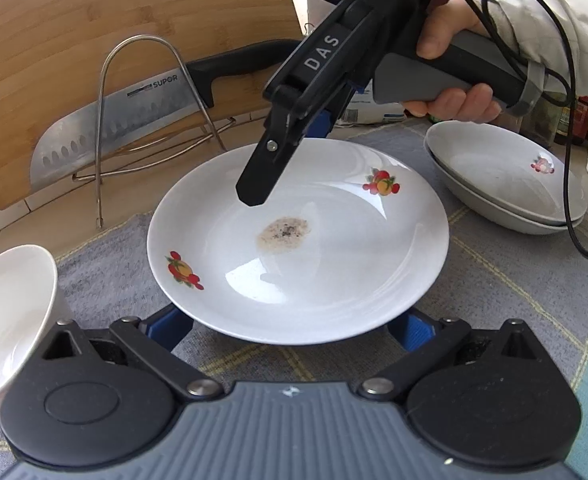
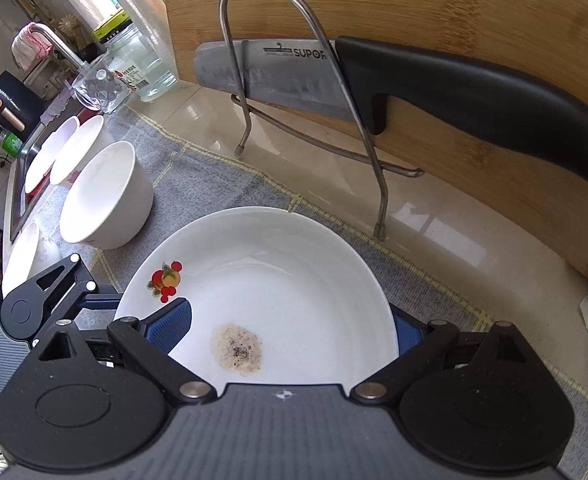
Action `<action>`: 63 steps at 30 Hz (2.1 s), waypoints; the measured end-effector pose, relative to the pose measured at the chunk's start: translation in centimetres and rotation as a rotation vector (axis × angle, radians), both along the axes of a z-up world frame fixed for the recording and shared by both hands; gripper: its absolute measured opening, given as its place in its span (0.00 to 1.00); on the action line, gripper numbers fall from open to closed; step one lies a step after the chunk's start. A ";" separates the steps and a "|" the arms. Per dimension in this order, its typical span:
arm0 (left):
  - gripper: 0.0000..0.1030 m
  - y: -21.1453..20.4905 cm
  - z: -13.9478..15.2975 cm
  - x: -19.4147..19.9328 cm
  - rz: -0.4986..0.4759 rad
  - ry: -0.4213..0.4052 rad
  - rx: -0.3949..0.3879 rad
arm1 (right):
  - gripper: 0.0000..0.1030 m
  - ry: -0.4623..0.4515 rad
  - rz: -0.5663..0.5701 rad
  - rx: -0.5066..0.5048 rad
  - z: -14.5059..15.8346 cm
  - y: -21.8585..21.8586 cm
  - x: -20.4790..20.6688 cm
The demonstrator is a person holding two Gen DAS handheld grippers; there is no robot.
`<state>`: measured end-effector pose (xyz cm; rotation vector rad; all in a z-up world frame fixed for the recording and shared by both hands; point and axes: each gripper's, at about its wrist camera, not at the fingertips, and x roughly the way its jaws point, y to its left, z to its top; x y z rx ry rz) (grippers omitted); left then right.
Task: Organize plates and bowls
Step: 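Lift the stained plate with both tools off the mat, then carry the stained plate with both tools toward the plate stack by the jar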
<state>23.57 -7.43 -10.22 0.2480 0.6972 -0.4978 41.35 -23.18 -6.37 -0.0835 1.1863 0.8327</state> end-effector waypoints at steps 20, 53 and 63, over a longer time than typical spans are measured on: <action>0.99 0.5 2.7 -5.1 -0.027 0.043 -0.016 | 0.98 0.019 -0.021 0.041 2.5 -0.1 -5.4; 0.99 -5.3 6.4 -8.0 -0.249 0.061 -0.008 | 0.99 -0.007 -0.220 0.044 5.7 -8.6 -13.1; 0.99 -9.0 6.1 -6.8 -0.342 0.066 -0.009 | 0.99 -0.011 -0.314 0.041 5.7 -13.3 -14.3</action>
